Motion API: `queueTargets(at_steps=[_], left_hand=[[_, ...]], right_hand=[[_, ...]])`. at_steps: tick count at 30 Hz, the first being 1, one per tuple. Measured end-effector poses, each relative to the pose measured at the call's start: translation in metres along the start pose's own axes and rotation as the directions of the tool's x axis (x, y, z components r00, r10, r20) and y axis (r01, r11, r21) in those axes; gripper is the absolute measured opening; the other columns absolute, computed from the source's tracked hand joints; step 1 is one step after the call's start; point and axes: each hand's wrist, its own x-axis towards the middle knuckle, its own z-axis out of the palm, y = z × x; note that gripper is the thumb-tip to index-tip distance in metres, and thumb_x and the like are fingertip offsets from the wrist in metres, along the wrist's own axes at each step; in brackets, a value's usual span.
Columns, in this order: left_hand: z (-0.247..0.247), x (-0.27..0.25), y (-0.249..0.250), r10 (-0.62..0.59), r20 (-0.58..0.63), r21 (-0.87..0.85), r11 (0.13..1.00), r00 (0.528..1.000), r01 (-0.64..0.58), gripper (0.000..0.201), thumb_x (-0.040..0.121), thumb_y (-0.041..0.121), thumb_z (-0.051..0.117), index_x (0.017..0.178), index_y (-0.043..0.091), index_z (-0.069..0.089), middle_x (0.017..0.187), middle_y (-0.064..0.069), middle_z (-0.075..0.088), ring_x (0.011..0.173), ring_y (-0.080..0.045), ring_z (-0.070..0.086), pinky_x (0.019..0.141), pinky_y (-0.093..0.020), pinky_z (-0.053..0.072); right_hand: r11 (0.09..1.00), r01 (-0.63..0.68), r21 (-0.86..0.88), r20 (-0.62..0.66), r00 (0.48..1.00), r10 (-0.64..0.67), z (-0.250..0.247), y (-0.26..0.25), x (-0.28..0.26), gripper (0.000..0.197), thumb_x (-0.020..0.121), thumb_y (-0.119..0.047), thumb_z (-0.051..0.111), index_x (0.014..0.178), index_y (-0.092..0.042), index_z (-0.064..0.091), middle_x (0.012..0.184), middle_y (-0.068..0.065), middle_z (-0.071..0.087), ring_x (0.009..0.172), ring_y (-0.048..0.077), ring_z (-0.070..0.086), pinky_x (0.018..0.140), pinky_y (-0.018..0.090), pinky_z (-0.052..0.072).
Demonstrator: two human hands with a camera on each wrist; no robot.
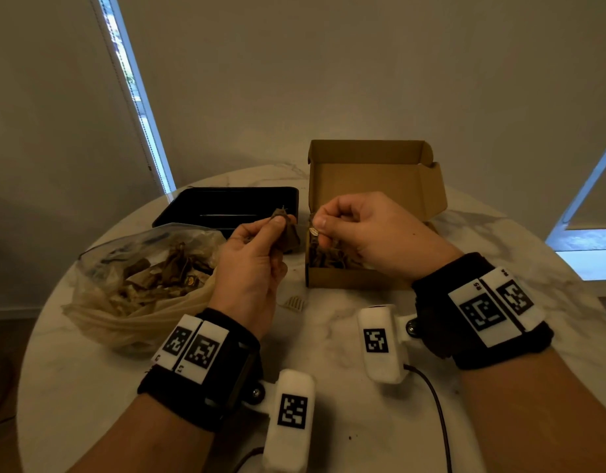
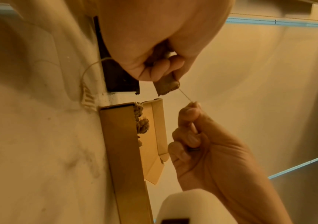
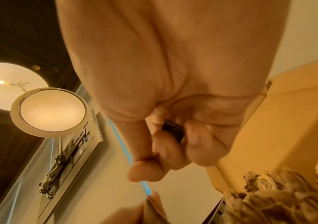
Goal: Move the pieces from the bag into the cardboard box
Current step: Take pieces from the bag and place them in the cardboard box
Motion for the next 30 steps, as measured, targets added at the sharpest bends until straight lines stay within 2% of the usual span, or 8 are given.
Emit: queueTargets(at_steps=[2, 4, 6, 10, 15, 21, 23, 30], left_hand=[[0.0, 0.0, -0.002, -0.013, 0.012, 0.06, 0.998, 1.0, 0.013, 0.007, 0.095, 0.011, 0.066, 0.094, 0.016, 0.061, 0.081, -0.004, 0.07, 0.048, -0.005, 0.04, 0.043, -0.017, 0.031], [0.001, -0.001, -0.004, -0.035, 0.065, 0.106, 0.994, 0.997, 0.028, 0.007, 0.095, 0.011, 0.067, 0.095, 0.015, 0.062, 0.079, -0.004, 0.068, 0.047, -0.005, 0.038, 0.043, -0.017, 0.029], [0.003, -0.004, -0.004, -0.067, 0.14, 0.152, 0.987, 0.988, 0.045, 0.005, 0.094, 0.012, 0.068, 0.095, 0.015, 0.064, 0.075, 0.0, 0.066, 0.047, -0.005, 0.037, 0.043, -0.017, 0.028], [0.007, -0.011, -0.004, -0.144, 0.33, 0.185, 0.979, 0.933, 0.086, 0.007, 0.088, 0.017, 0.07, 0.094, 0.014, 0.067, 0.073, -0.001, 0.063, 0.046, -0.006, 0.033, 0.044, -0.018, 0.024], [0.01, -0.016, -0.004, -0.176, 0.483, 0.129, 0.983, 0.858, 0.129, 0.012, 0.084, 0.018, 0.068, 0.096, 0.016, 0.067, 0.08, -0.001, 0.069, 0.045, -0.004, 0.035, 0.048, -0.018, 0.024], [0.005, -0.009, -0.001, -0.084, 0.371, -0.004, 0.996, 0.925, 0.092, 0.045, 0.084, 0.016, 0.069, 0.129, 0.013, 0.065, 0.095, -0.002, 0.069, 0.05, -0.003, 0.039, 0.052, -0.015, 0.033], [0.005, -0.009, 0.0, -0.059, 0.33, -0.009, 0.998, 0.942, 0.065, 0.04, 0.086, 0.016, 0.067, 0.126, 0.012, 0.067, 0.094, -0.002, 0.069, 0.051, -0.003, 0.039, 0.049, -0.013, 0.035], [0.002, -0.003, -0.003, -0.031, 0.117, -0.001, 1.0, 0.993, 0.031, 0.02, 0.098, 0.016, 0.062, 0.117, 0.012, 0.068, 0.086, 0.0, 0.069, 0.053, -0.004, 0.04, 0.049, -0.015, 0.034]], right_hand=[[0.998, 0.063, 0.018, -0.003, 0.998, -0.063, 0.001, -0.002, -0.001, 0.015, 0.102, -0.029, 0.059, 0.095, -0.023, 0.07, 0.075, -0.006, 0.072, 0.061, 0.015, 0.053, 0.06, 0.023, 0.043], [0.992, 0.119, 0.045, -0.031, 0.993, -0.118, 0.001, -0.003, 0.0, 0.013, 0.103, -0.025, 0.058, 0.096, -0.02, 0.069, 0.074, -0.006, 0.071, 0.058, -0.001, 0.056, 0.059, 0.009, 0.042], [0.985, 0.155, 0.081, -0.1, 0.984, -0.146, 0.0, -0.002, 0.001, 0.012, 0.102, -0.019, 0.059, 0.099, -0.015, 0.069, 0.075, -0.005, 0.07, 0.056, -0.006, 0.059, 0.055, 0.005, 0.042], [0.981, 0.177, 0.084, -0.234, 0.96, -0.153, -0.004, 0.002, 0.004, 0.009, 0.1, -0.017, 0.063, 0.098, -0.012, 0.07, 0.076, -0.001, 0.071, 0.054, -0.006, 0.058, 0.052, 0.006, 0.041], [0.995, 0.091, 0.037, -0.228, 0.97, -0.08, -0.005, 0.012, 0.009, 0.008, 0.096, -0.021, 0.069, 0.089, -0.021, 0.072, 0.074, -0.008, 0.07, 0.064, -0.004, 0.061, 0.061, 0.015, 0.046], [0.999, 0.003, -0.032, -0.206, 0.979, -0.009, -0.001, 0.015, 0.01, 0.013, 0.096, -0.027, 0.068, 0.083, -0.027, 0.071, 0.072, -0.014, 0.07, 0.067, -0.003, 0.06, 0.064, 0.021, 0.044], [0.999, -0.031, -0.033, -0.202, 0.979, 0.024, -0.002, 0.015, 0.009, 0.012, 0.097, -0.028, 0.067, 0.086, -0.026, 0.071, 0.079, -0.009, 0.072, 0.069, -0.001, 0.062, 0.063, 0.019, 0.044], [0.999, -0.028, 0.015, -0.178, 0.984, 0.03, -0.002, 0.011, 0.007, 0.008, 0.099, -0.024, 0.065, 0.094, -0.022, 0.071, 0.078, -0.003, 0.075, 0.047, -0.008, 0.055, 0.048, 0.007, 0.038]])
